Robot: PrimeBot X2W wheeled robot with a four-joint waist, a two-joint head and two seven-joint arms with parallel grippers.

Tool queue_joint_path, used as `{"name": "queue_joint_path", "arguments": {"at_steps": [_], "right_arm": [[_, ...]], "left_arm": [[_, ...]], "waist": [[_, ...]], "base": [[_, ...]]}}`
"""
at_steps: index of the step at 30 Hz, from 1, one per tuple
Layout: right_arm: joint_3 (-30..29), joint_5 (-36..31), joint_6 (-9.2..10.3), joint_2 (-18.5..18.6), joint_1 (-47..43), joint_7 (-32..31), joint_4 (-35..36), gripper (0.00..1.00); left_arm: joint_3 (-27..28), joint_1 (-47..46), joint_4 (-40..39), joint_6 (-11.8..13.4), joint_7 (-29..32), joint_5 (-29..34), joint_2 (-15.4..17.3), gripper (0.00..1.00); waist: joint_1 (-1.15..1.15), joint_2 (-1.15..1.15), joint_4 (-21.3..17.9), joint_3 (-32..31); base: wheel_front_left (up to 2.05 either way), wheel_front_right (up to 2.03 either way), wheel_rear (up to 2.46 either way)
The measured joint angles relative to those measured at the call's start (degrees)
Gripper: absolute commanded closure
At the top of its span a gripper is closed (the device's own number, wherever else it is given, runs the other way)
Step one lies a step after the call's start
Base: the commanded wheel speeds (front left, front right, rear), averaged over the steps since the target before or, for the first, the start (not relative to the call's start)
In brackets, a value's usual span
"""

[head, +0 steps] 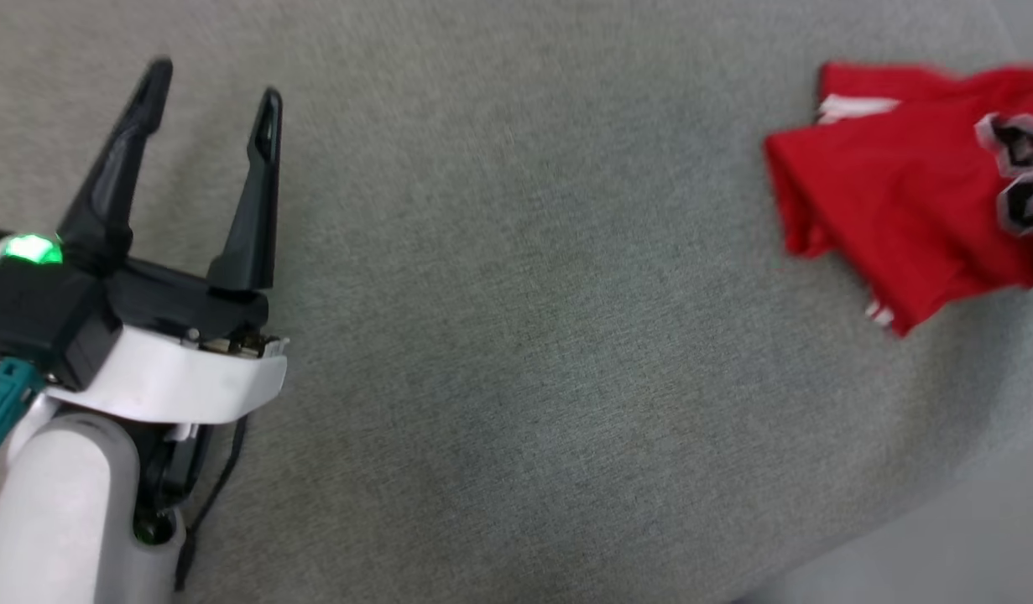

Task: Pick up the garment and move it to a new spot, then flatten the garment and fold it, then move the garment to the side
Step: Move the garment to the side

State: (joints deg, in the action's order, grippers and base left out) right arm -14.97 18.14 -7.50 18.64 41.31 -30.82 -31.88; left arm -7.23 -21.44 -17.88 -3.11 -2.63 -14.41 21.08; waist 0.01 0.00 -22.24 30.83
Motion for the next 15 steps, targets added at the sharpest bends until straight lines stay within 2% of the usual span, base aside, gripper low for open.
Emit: {"name": "queue_joint_path", "arguments": {"at_steps": [7, 8, 9, 10, 11, 15], "right_arm": [[-6.6, -5.5, -0.01, -0.7, 7.2, 7.8, -4.5, 1.0], [-7.2, -6.2, -0.01, -1.1, 7.7, 9.6, -5.3, 0.91], [-7.8, -6.9, -0.01, -1.5, 8.2, 11.3, -6.1, 0.62], [-8.3, -7.8, -0.01, -1.8, 8.4, 13.2, -6.9, 0.15], [-8.9, -8.5, -0.01, -2.1, 8.7, 14.6, -7.9, 0.0], [-11.4, -12.2, -0.01, -2.4, 8.9, 19.5, -10.9, 0.0]], "left_arm": [[-1.5, -4.7, -3.0, -0.8, 2.3, 0.6, 1.1, 0.0], [-1.6, -5.0, -3.1, -0.9, 2.5, 0.7, 1.2, 0.0], [-1.8, -5.2, -3.1, -0.9, 2.5, 0.7, 1.3, 0.0], [-1.9, -5.3, -3.1, -0.9, 2.5, 0.7, 1.3, 0.0], [-2.0, -5.4, -3.1, -0.9, 2.5, 0.7, 1.4, 0.0], [-1.8, -5.1, -2.3, -0.4, 1.9, 0.6, 1.1, 0.0]], "waist": [[0.0, 0.0, -1.4, 7.5], [0.0, 0.0, -1.4, 8.2], [0.0, 0.0, -1.4, 8.8], [0.0, 0.0, -1.4, 9.2], [0.0, 0.0, -1.3, 9.5], [0.0, 0.0, -0.8, 8.7]], "base": [[0.0, 0.0, 0.0], [0.0, 0.0, 0.0], [0.0, 0.0, 0.0], [0.0, 0.0, 0.0], [0.0, 0.0, 0.0], [0.0, 0.0, 0.0]]}}
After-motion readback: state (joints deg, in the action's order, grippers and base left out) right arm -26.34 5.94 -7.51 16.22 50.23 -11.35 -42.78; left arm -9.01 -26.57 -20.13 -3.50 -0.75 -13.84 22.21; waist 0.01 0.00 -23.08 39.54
